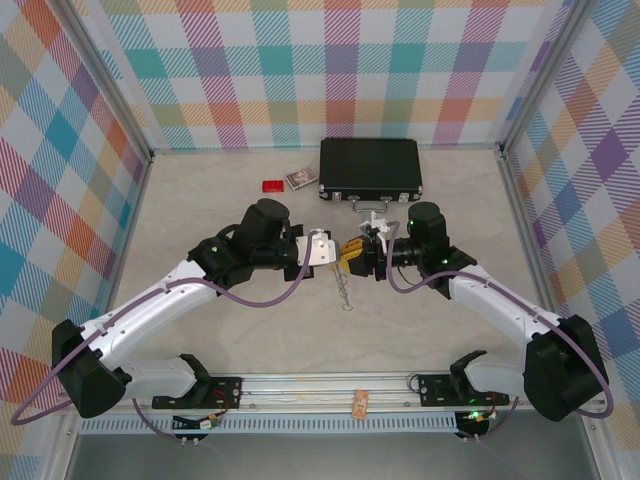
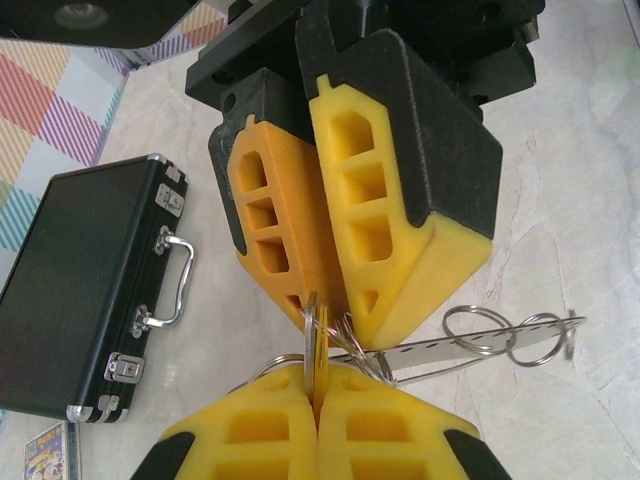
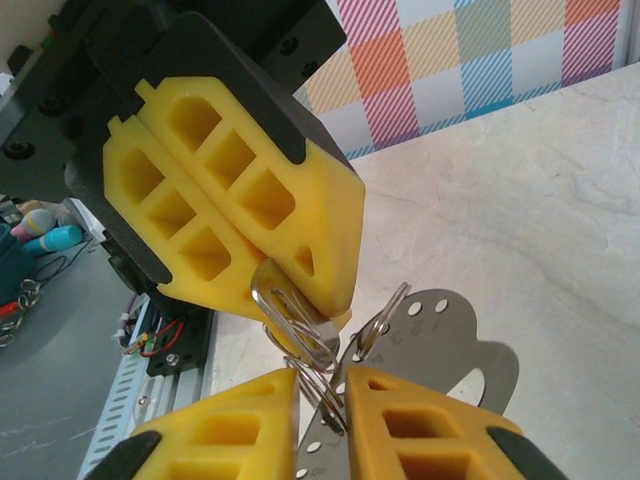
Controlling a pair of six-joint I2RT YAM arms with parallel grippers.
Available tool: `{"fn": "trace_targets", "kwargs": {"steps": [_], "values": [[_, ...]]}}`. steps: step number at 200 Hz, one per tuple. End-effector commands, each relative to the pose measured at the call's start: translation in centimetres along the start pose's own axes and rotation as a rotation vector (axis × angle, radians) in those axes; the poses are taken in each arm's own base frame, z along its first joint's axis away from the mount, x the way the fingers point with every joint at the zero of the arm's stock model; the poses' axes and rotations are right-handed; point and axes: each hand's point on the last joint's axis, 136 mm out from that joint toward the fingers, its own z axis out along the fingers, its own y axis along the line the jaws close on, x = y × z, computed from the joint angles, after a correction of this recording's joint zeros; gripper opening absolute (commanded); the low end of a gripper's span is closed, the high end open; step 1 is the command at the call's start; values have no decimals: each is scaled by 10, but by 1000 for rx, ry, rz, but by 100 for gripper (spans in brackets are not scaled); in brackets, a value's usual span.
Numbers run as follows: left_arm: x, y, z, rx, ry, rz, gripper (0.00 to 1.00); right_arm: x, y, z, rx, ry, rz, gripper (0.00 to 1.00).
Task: Put the keys on the keyring
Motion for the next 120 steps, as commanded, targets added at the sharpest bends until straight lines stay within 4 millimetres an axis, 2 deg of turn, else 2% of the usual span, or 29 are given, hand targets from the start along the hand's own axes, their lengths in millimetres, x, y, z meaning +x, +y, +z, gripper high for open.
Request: {"fn": "trace_targets", "kwargs": {"steps": [1, 25, 67, 120], "values": [[-17, 12, -10, -32, -48, 10, 0, 3, 0, -1, 0, 2, -13, 10], [-16, 12, -9, -32, -41, 8, 0, 5, -2, -3, 28, -6, -21, 0], [-13, 13, -10, -44, -27, 5, 0, 4, -3, -8, 77, -39, -46, 0], [-3, 14, -13, -76, 3, -17, 0, -3, -14, -22, 185, -152, -50, 0]]}}
